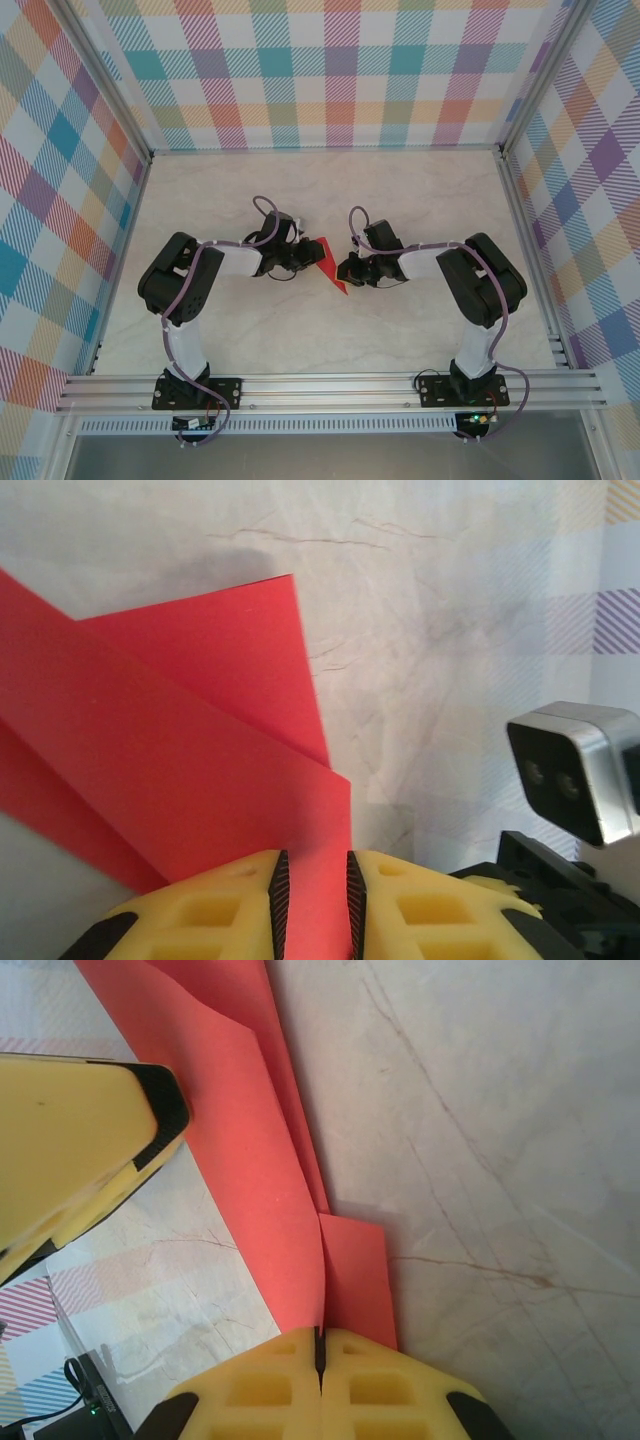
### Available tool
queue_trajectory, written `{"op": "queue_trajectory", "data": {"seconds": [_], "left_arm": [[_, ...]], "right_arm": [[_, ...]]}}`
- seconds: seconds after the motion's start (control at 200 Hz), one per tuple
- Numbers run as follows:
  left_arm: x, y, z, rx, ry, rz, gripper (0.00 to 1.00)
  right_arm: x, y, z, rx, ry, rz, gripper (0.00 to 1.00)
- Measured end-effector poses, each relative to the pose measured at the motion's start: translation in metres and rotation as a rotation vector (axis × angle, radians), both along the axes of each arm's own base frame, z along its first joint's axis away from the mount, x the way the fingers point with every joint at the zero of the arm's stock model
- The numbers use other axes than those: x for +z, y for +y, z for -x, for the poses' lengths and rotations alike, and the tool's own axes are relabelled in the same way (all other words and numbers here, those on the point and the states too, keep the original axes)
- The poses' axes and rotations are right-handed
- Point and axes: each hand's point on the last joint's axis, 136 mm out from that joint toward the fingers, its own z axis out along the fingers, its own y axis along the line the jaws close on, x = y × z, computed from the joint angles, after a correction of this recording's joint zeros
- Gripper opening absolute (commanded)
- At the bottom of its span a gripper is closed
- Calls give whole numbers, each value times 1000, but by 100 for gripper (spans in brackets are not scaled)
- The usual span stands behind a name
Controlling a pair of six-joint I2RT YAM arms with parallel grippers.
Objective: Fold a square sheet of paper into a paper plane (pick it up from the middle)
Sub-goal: Fold the wing for the fifth time at the center of the table.
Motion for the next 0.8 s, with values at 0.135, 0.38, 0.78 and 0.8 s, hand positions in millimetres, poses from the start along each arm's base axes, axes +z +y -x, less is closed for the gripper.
{"op": "queue_trajectory", "data": {"seconds": [0.135, 0.38, 0.78, 0.8], "left_arm": [[2, 0, 6, -4, 0, 23, 27], [14, -11, 26, -34, -16, 48, 28], [11, -18, 36, -44, -11, 37, 19], [10, -18, 36, -43, -11, 35, 19]], "right_arm": [[0, 0, 0, -6, 9, -4, 5], [0, 0, 0, -8, 13, -4, 5], [0, 1, 1, -5, 15, -8, 5], [0, 1, 1, -5, 15, -8, 5]]}}
